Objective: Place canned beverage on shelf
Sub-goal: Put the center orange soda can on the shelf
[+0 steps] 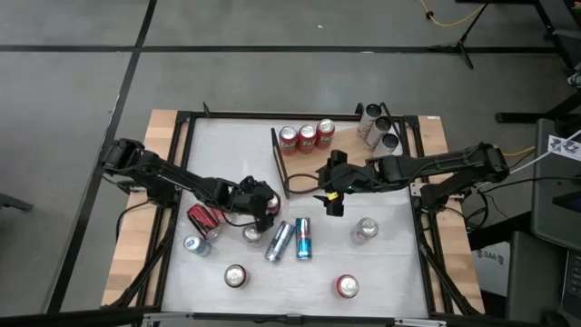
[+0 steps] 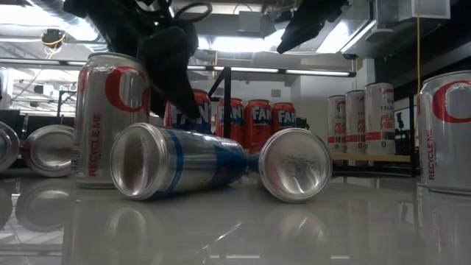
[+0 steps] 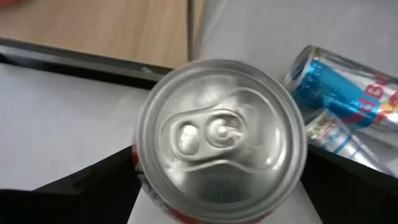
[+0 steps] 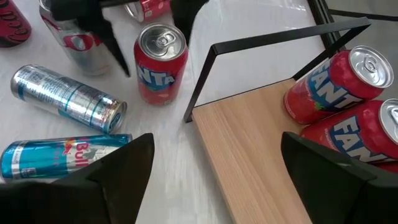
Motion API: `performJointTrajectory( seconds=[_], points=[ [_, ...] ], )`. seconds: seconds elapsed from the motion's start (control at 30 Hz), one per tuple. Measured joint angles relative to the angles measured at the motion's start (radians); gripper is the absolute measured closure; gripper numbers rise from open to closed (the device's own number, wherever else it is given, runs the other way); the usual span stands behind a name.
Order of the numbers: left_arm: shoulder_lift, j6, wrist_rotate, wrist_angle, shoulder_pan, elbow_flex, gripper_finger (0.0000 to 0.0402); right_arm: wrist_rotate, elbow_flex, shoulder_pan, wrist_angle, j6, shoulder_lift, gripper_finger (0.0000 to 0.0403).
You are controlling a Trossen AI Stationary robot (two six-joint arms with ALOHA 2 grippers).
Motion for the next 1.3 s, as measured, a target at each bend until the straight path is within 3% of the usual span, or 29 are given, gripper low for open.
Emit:
performJointTrajectory(
  seconds=[0.23, 0.7, 1.03, 1.3],
  points=[
    [0.029, -0.004, 0.009, 0.029, 0.001, 0.003, 0.0022, 0.000, 0.000, 0.000, 0.000, 0.000, 0.000, 0.0061],
    [0.018, 0.014, 0.021, 0.019, 0.001, 0.014, 0.0124, -0.001, 0.000, 0.000, 0.000, 0.000, 0.000, 0.0061],
    [0.019, 0.044, 0.062, -0.219, 0.001, 0.186, 0.0124, -0.061, 0.000, 0.000, 0.000, 0.000, 0.000, 0.0061],
    [0.019, 0.044, 0.187, -0.359, 0.000, 0.311, 0.0124, -0.061, 0.001, 0.000, -0.012, 0.000, -0.053, 0.0061]
  ],
)
